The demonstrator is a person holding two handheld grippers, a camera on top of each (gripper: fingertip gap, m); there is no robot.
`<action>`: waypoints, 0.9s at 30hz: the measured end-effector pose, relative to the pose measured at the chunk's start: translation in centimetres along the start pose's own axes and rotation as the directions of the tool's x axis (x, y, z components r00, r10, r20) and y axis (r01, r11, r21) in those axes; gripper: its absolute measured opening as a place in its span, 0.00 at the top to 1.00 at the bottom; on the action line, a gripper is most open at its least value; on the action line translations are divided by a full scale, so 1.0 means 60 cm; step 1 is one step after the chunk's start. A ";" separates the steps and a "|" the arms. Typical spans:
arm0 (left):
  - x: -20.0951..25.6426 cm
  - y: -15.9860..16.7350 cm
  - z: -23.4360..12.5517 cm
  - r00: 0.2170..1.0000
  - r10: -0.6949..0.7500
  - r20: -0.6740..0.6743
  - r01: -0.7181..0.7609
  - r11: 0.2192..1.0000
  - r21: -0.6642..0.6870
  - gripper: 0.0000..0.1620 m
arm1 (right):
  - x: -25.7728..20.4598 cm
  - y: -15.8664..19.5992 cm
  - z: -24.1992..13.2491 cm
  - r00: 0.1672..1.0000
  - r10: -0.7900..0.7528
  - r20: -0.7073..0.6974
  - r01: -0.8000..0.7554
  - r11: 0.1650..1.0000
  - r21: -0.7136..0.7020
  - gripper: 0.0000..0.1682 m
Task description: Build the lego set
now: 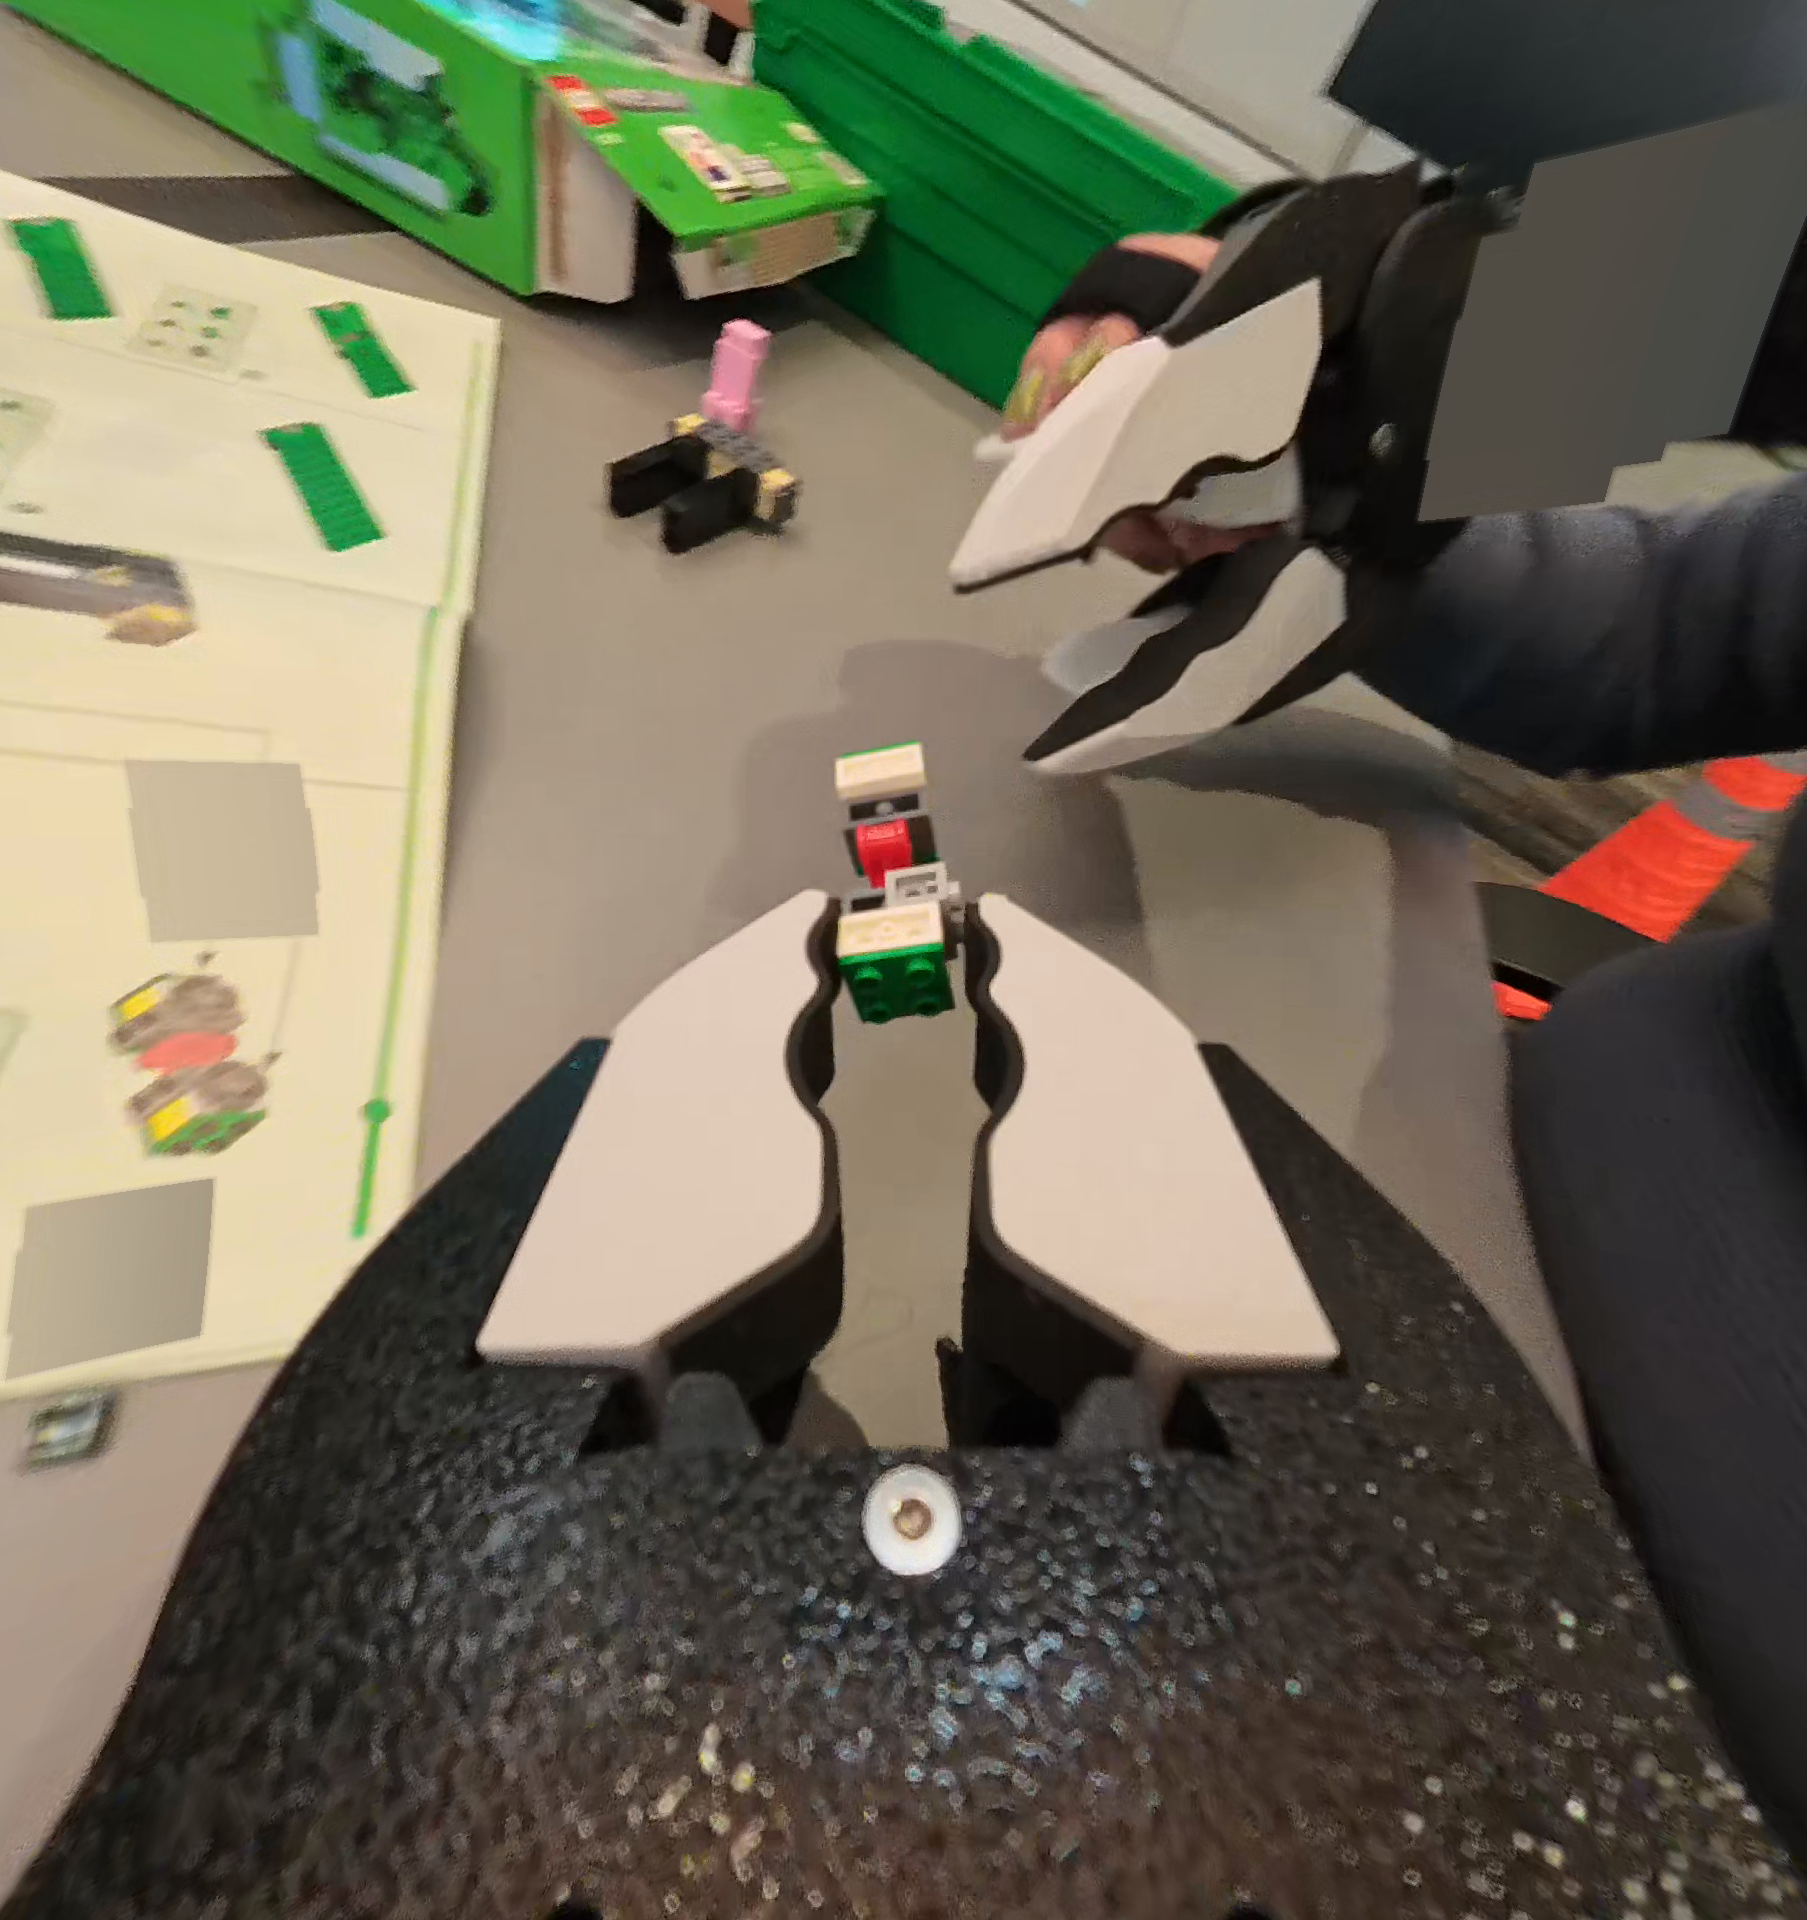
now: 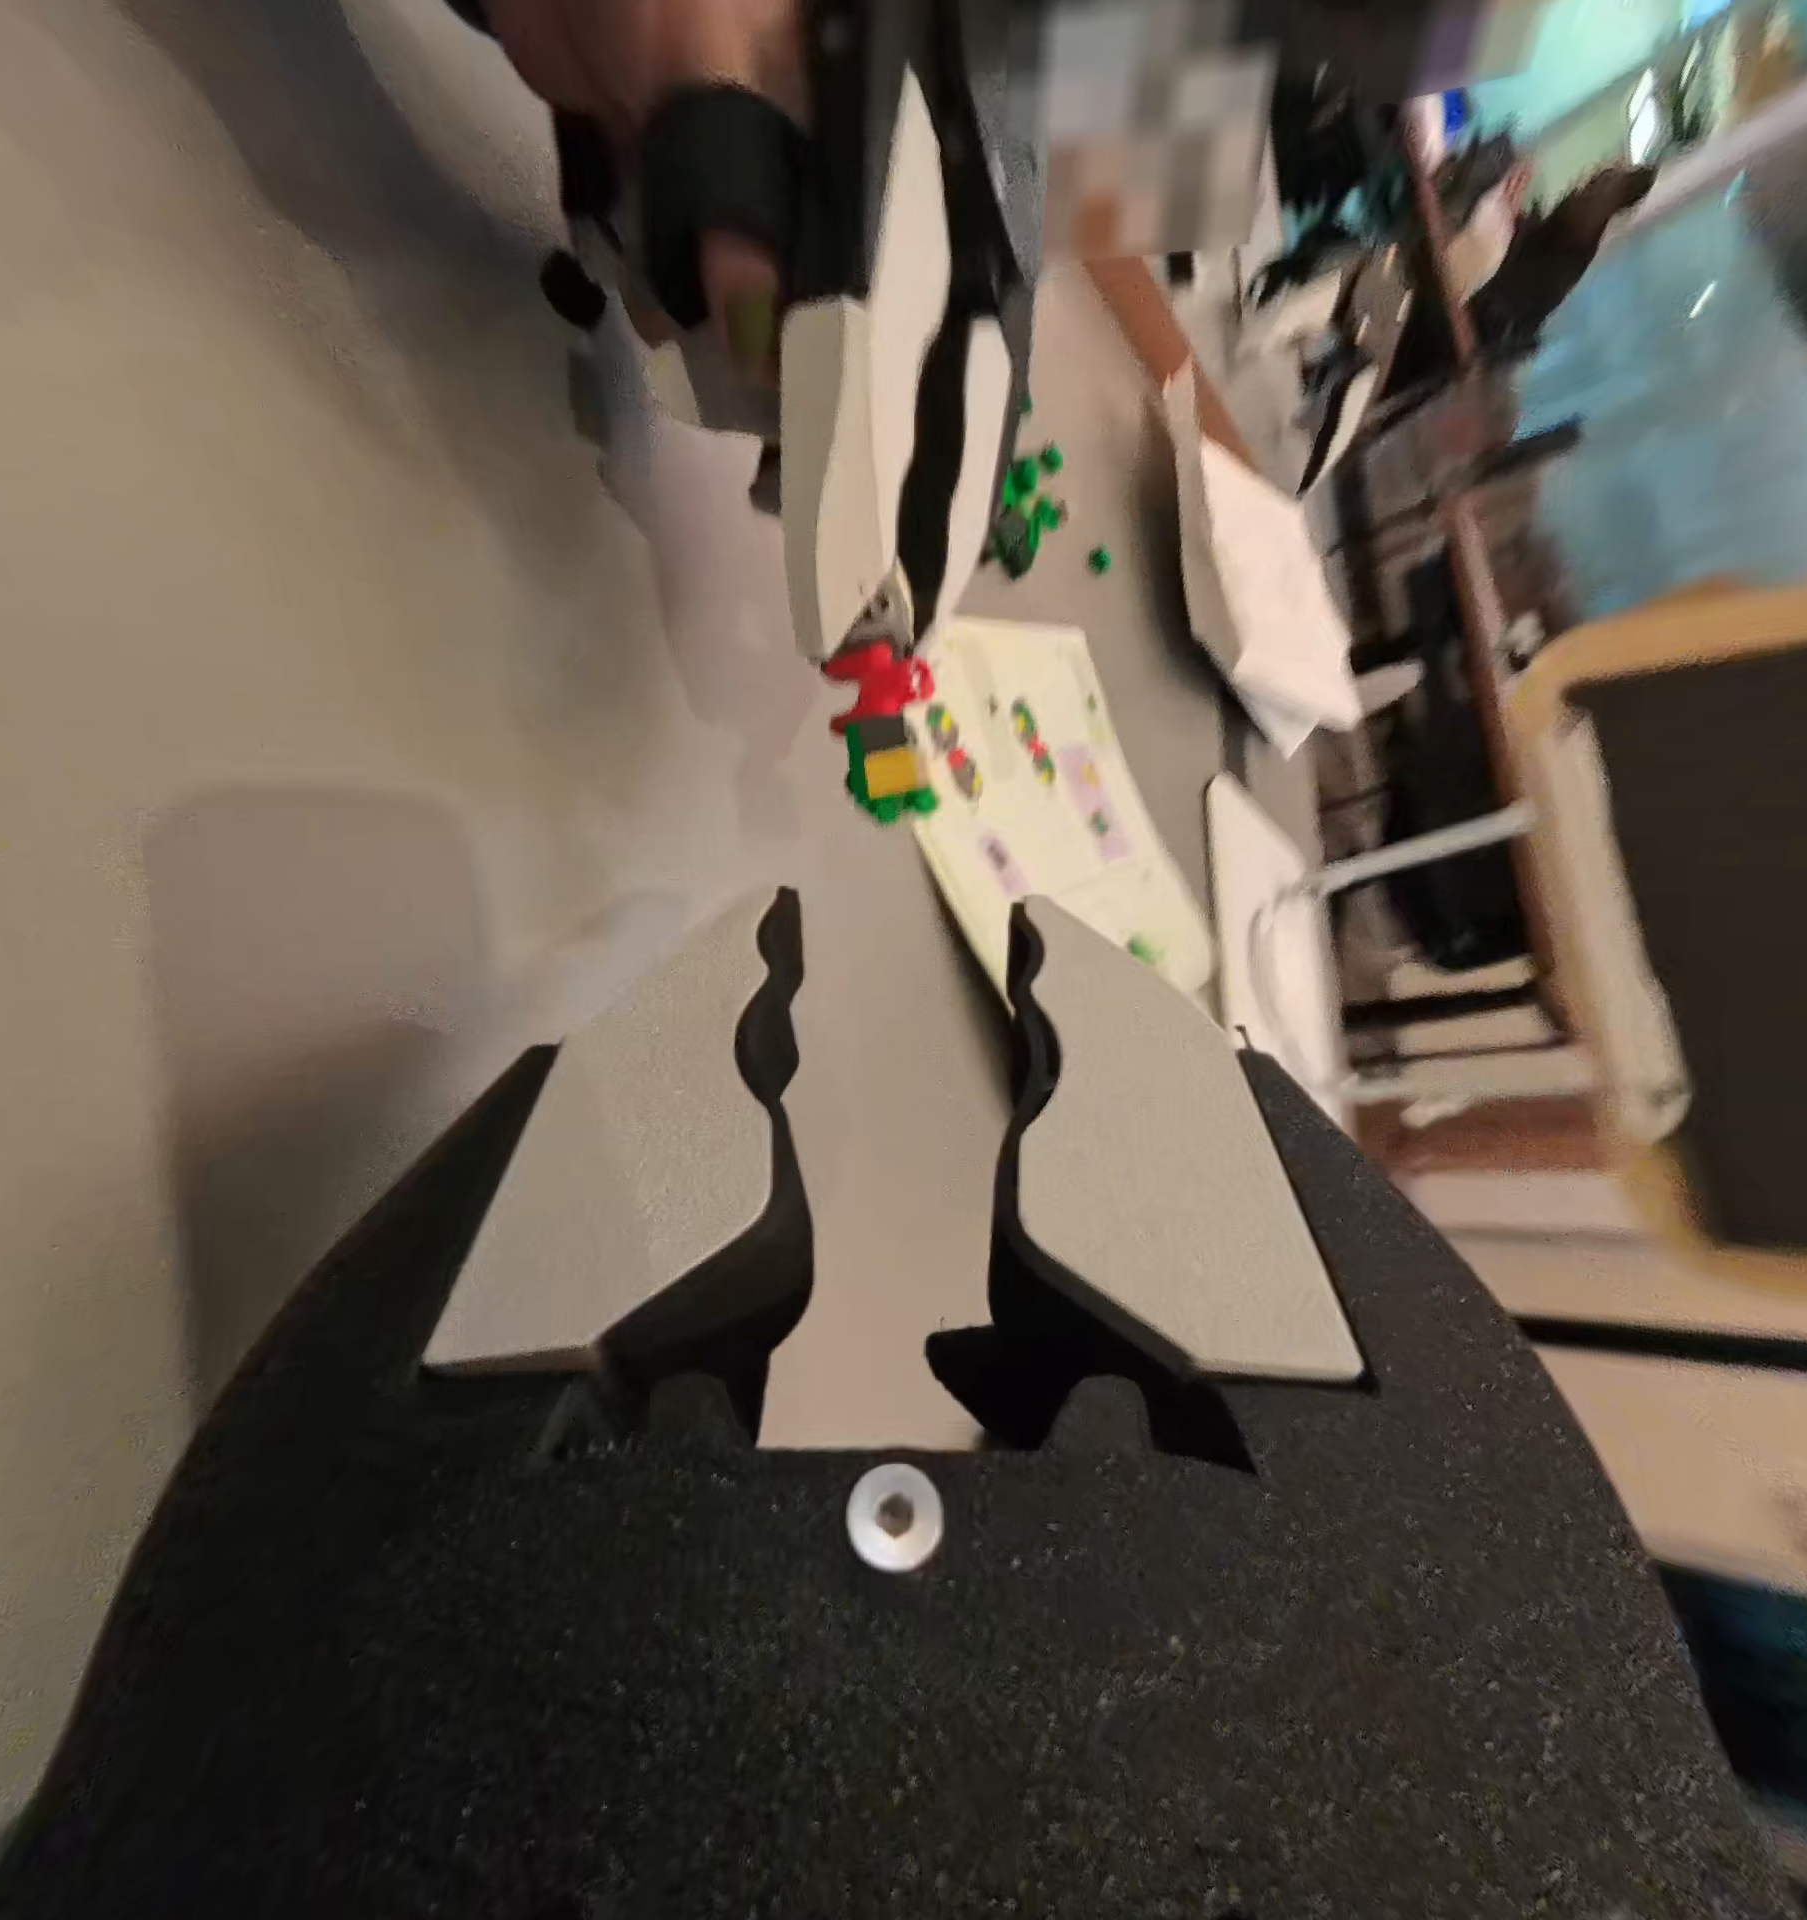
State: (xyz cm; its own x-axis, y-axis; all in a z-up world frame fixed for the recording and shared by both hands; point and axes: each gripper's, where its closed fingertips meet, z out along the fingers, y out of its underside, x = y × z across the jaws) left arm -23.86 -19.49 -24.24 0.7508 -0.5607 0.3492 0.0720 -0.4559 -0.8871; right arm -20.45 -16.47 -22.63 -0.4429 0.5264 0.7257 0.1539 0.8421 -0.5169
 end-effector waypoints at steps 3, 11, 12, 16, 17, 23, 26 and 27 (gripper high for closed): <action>-0.027 0.001 -0.006 0.994 0.019 0.112 -0.021 1.000 0.016 0.86 | -0.023 0.039 -0.008 0.957 0.276 0.092 -0.270 0.960 -0.078 0.79; -0.028 0.000 -0.001 0.985 0.071 0.154 -0.076 0.997 0.030 0.86 | -0.074 0.085 0.001 0.792 0.603 0.094 -0.580 0.792 -0.190 0.82; -0.027 0.000 -0.001 0.984 0.083 0.157 -0.088 0.996 0.027 0.86 | -0.075 0.083 0.004 0.782 0.616 0.098 -0.593 0.783 -0.189 0.82; -0.029 0.004 -0.001 0.972 0.140 0.192 -0.140 0.990 -0.012 0.86 | -0.073 0.102 0.006 0.688 0.725 0.024 -0.685 0.660 -0.308 0.82; -0.028 0.004 -0.001 0.969 0.148 0.198 -0.148 0.989 -0.013 0.86 | -0.070 0.102 0.003 0.643 0.766 -0.009 -0.724 0.603 -0.335 0.83; -0.027 0.003 0.001 0.960 0.159 0.232 -0.163 0.987 -0.002 0.86 | -0.091 0.049 -0.004 0.539 0.837 -0.088 -0.796 0.473 -0.379 0.88; -0.026 0.000 0.000 0.956 0.172 0.239 -0.180 0.984 0.011 0.86 | -0.103 0.042 0.007 0.583 0.804 -0.121 -0.769 0.497 -0.403 0.89; -0.026 -0.002 -0.001 0.957 0.168 0.238 -0.177 0.984 0.019 0.86 | -0.104 0.046 0.009 0.608 0.782 -0.137 -0.753 0.514 -0.411 0.90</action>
State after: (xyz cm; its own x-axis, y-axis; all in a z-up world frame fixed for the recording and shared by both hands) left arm -25.09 -18.63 -24.67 0.8865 -0.4486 0.1135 -0.0495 -0.3358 -0.9406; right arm -17.75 -17.49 -28.85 -0.0278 0.9947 0.0990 0.7754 0.0840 -0.6258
